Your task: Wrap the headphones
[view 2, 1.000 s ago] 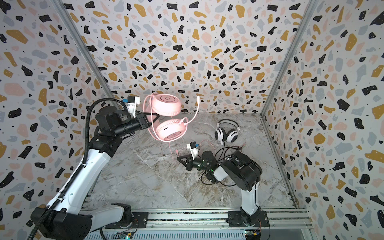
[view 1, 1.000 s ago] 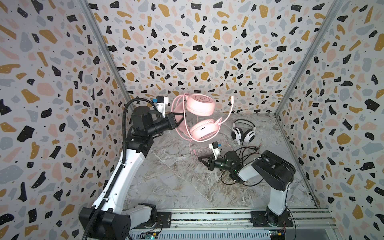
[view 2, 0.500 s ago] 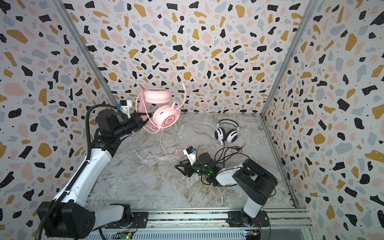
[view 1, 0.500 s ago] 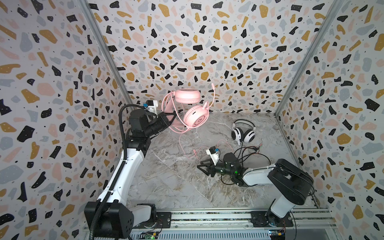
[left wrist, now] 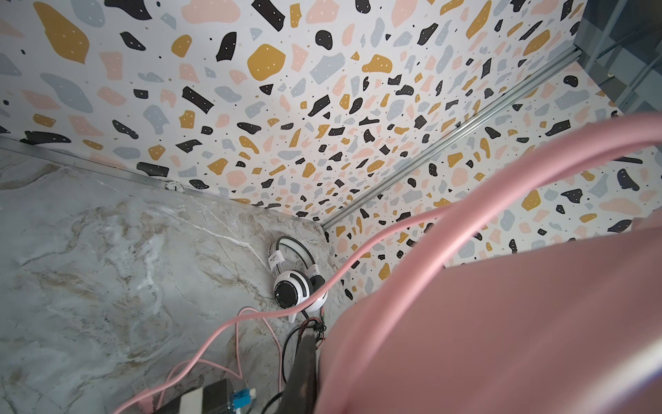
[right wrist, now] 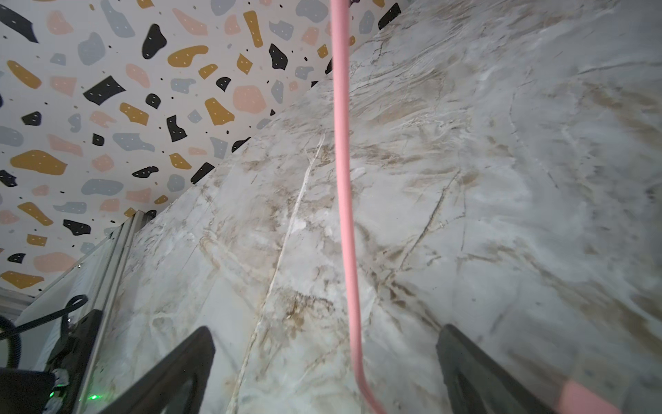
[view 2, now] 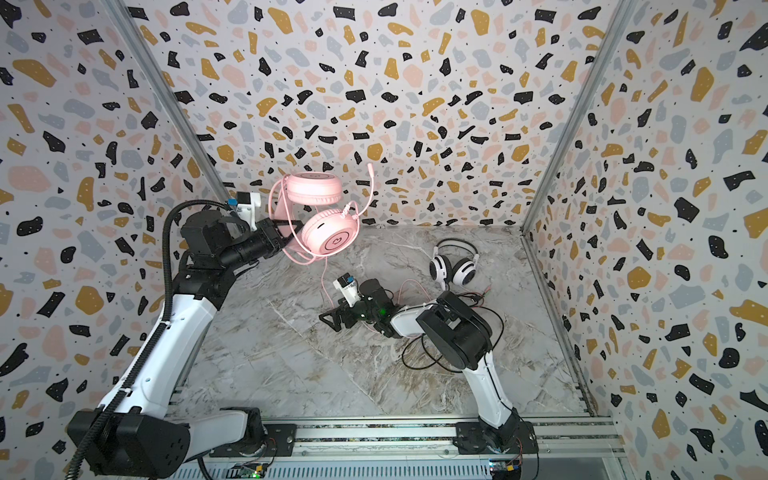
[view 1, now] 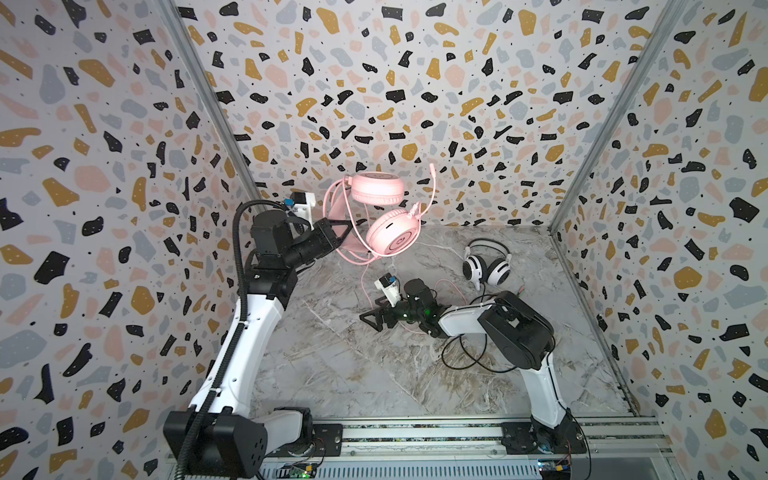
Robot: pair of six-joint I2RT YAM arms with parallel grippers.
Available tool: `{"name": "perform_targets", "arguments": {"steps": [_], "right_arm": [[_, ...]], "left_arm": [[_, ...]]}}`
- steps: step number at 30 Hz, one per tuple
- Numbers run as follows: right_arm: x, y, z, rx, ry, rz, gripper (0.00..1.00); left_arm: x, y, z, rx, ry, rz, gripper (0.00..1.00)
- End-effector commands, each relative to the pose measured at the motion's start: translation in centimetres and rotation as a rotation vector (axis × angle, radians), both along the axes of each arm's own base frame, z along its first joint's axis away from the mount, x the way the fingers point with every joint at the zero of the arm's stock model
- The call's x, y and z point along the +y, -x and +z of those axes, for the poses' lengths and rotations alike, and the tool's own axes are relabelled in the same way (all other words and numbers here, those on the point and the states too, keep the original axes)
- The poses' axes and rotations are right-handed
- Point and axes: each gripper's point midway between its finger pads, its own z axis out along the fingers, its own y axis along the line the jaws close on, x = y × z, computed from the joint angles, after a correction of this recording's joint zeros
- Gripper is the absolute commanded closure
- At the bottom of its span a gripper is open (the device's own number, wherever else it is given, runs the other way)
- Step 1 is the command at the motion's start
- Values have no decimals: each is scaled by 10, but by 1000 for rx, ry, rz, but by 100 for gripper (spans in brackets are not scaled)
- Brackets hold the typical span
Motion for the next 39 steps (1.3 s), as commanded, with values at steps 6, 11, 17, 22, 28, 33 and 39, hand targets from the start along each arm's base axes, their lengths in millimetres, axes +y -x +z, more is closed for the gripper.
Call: {"name": "perform_targets", "arguments": {"steps": [6,11,17,22,28,33,39], "right_arm": [[20,6,3,13,-68,72,31],[-2,12,14,-9,-100,27,94],[-58,39,25,-36,-68,-51,100],[-106,71,29,-42,-15,-102,100],[-139,107,38,-78,74,-132,100],[-160,135,54,-120,107,-156,100],[-190,152,64,-147,147,-201,100]], "left_arm": [[-5,18,47,-131,35,-44,100],[-2,17,49,-137,28,-36,100],[11,6,37,-125,4,23,100],[25,-8,22,-112,0,84,100],[47,-28,12,-87,-6,186,100],[78,-43,5,-62,11,329,100],[105,-51,-6,-51,-16,451,100]]}}
